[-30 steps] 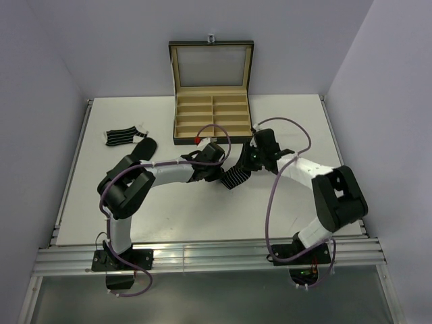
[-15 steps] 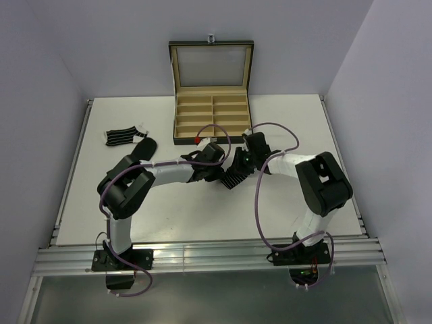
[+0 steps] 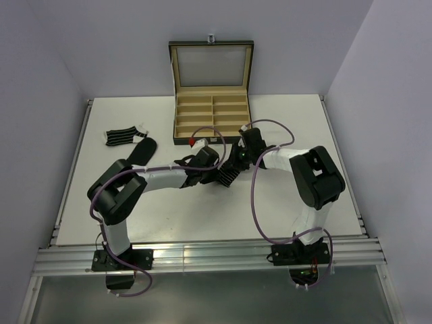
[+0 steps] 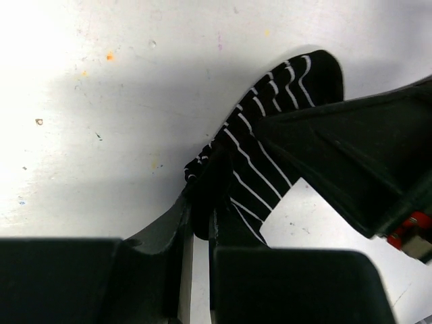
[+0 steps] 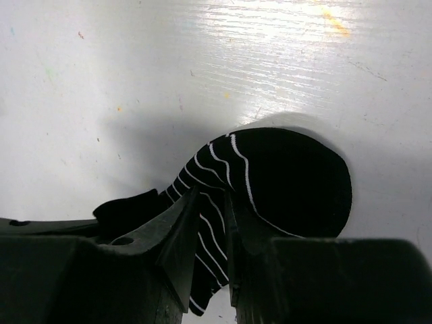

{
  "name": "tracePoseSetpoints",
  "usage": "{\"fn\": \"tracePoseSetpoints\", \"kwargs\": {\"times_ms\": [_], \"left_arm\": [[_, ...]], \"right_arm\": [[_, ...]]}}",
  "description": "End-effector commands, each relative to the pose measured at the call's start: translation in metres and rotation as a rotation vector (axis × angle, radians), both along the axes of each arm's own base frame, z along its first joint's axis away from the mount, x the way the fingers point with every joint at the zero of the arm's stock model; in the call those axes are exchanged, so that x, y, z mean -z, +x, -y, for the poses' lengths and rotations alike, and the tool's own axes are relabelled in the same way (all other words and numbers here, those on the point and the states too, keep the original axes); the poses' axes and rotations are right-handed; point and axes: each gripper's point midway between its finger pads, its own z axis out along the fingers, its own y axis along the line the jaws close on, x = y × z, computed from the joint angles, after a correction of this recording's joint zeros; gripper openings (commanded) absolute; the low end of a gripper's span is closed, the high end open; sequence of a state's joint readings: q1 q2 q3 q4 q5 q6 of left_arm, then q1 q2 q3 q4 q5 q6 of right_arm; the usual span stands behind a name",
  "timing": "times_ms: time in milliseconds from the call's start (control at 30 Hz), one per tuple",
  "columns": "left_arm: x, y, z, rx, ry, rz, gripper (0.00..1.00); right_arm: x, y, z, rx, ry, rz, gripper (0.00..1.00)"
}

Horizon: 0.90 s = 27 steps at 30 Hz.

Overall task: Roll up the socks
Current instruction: Roll the sock at the center of the board.

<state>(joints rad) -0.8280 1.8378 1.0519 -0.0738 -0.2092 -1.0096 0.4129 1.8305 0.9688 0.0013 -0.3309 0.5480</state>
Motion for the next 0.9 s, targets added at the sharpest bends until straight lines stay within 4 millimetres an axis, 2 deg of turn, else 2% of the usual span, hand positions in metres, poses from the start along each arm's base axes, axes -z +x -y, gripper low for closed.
{"fn": "tracePoseSetpoints", "kwargs": {"times_ms": [0, 167, 433, 500, 600, 667, 700, 733, 800, 833, 867], "left_arm": [[-0.016, -0.005, 0.000, 0.030, 0.005, 0.054, 0.09], [-0.009, -0.007, 0.007, 0.057, 0.024, 0.031, 0.10], [0.018, -0.018, -0.007, 0.042, 0.120, -0.071, 0.09], [0.025, -0.020, -0.009, 0.040, 0.147, -0.092, 0.09], [0.024, -0.018, -0.007, 0.036, 0.160, -0.102, 0.09], [0.026, -0.018, -0.008, 0.033, 0.167, -0.110, 0.09], [0.026, -0.019, -0.007, 0.035, 0.169, -0.111, 0.09], [0.025, -0.017, -0.007, 0.034, 0.168, -0.109, 0.09], [0.027, -0.019, -0.007, 0.034, 0.167, -0.119, 0.09], [0.027, -0.018, -0.006, 0.036, 0.168, -0.119, 0.09], [0.028, -0.019, -0.006, 0.038, 0.173, -0.121, 0.09]], "right_arm": [[0.024, 0.004, 0.024, 0.065, -0.129, -0.031, 0.29], [0.027, 0.001, 0.023, 0.056, -0.126, -0.042, 0.29], [0.017, 0.001, 0.019, 0.032, -0.104, -0.014, 0.30], [0.004, 0.002, 0.017, 0.002, -0.087, 0.031, 0.32], [-0.024, -0.001, 0.016, -0.039, -0.085, 0.118, 0.33], [-0.029, -0.006, 0.021, -0.035, -0.122, 0.155, 0.33], [-0.044, -0.007, 0.019, -0.040, -0.119, 0.207, 0.34], [-0.040, -0.015, 0.022, -0.042, -0.126, 0.207, 0.35], [-0.051, -0.022, 0.022, -0.039, -0.107, 0.242, 0.35], [-0.044, -0.033, 0.025, -0.047, -0.115, 0.225, 0.35], [-0.048, -0.034, 0.020, -0.059, -0.089, 0.248, 0.35]]}}
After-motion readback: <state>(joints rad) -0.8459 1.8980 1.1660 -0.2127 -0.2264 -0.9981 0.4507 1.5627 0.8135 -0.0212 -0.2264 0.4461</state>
